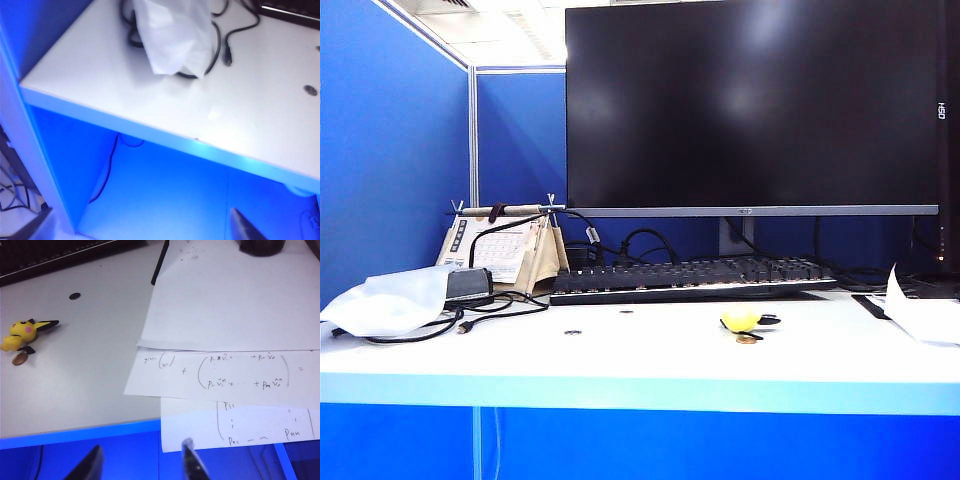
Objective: Pick up the doll and place it on the similarly colored coin.
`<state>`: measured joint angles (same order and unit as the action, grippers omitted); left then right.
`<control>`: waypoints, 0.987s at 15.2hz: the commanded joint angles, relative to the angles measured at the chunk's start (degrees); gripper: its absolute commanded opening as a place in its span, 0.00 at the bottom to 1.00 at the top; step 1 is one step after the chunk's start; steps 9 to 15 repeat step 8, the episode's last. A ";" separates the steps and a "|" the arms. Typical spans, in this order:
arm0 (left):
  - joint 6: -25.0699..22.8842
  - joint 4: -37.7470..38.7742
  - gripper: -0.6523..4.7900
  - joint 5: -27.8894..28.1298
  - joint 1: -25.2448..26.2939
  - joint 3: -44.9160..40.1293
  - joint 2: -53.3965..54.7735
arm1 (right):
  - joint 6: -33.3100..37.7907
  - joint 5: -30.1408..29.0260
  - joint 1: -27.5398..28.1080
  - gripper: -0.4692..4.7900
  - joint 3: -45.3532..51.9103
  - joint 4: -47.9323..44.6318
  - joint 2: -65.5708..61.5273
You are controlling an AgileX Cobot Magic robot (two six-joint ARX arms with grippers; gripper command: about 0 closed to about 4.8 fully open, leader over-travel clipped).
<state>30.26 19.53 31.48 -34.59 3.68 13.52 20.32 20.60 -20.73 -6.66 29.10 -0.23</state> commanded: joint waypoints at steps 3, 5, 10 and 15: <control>-0.04 -0.44 1.00 0.59 -0.07 -0.15 0.00 | 0.28 0.24 -0.09 0.47 -0.20 -0.59 0.07; -0.04 -0.42 1.00 0.50 -0.07 -0.15 0.00 | 0.28 0.24 -0.09 0.47 -0.20 -0.59 0.07; -0.04 -0.42 1.00 0.20 -0.07 -0.15 0.00 | 0.28 0.24 -0.09 0.47 -0.20 -0.59 0.07; -0.04 -0.42 1.00 0.20 -0.07 -0.15 0.00 | 0.28 0.24 -0.09 0.47 -0.20 -0.59 0.07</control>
